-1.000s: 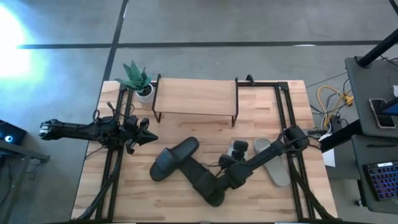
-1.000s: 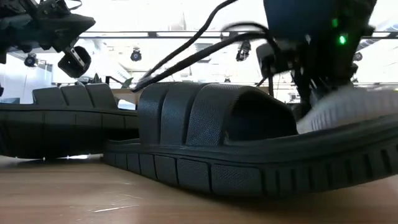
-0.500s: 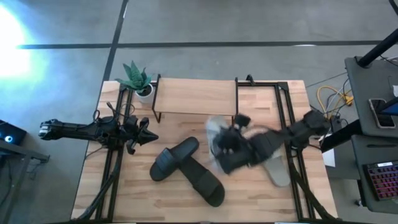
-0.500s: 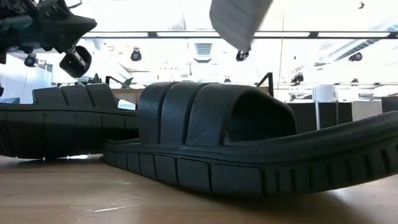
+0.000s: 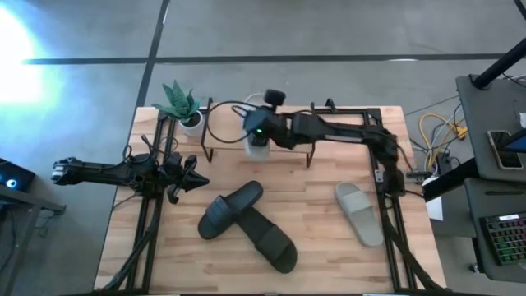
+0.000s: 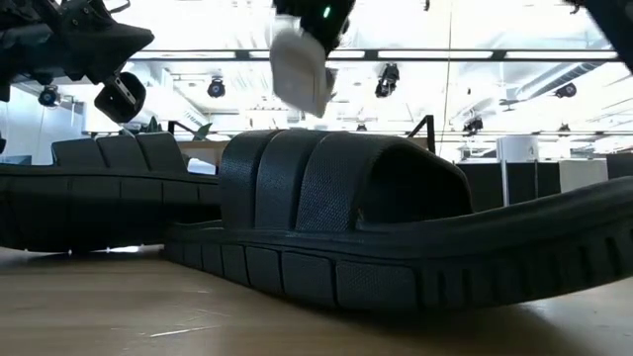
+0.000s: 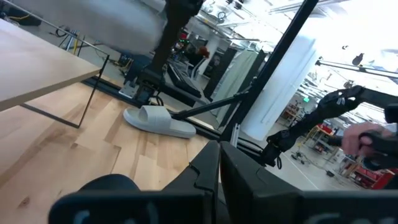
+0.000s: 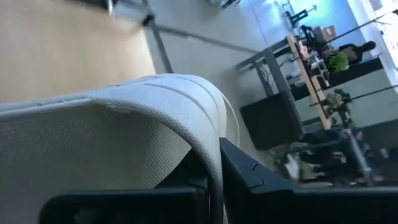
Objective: Pick and place slides into the shelf
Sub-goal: Put the left gray slide on the shelf
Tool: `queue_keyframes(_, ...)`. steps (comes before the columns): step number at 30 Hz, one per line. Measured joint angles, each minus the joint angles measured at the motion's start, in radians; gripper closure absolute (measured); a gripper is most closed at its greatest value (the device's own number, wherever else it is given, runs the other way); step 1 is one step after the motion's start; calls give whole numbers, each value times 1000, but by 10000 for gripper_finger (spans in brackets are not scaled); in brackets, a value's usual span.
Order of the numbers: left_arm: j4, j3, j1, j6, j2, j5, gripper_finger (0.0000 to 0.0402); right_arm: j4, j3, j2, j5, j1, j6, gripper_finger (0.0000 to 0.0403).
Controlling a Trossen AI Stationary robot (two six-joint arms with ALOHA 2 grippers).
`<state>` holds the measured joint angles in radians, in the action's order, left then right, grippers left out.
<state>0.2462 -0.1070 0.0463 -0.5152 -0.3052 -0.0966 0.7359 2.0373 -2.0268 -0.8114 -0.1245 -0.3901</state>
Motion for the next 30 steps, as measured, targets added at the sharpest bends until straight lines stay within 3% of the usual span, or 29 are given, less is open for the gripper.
queue_keyframes(4, 0, 0, 0, 0, 0, 0, 402, 28, 77, -116, -11, -36, -74, 390)
queue_keyframes(7, -1, 0, 0, -1, 0, 0, 402, 30, 136, -197, -129, -60, -115, 390)
queue_keyframes(13, -1, 0, 0, -2, 0, 0, 402, 74, 230, -267, -158, -81, -35, 390)
queue_keyframes(22, -1, 0, 0, -2, 0, -1, 402, 110, 261, -280, -63, -74, -1, 384)
queue_keyframes(30, -1, 0, 0, -2, 0, -1, 402, 122, 236, -279, -46, -90, 114, 319)
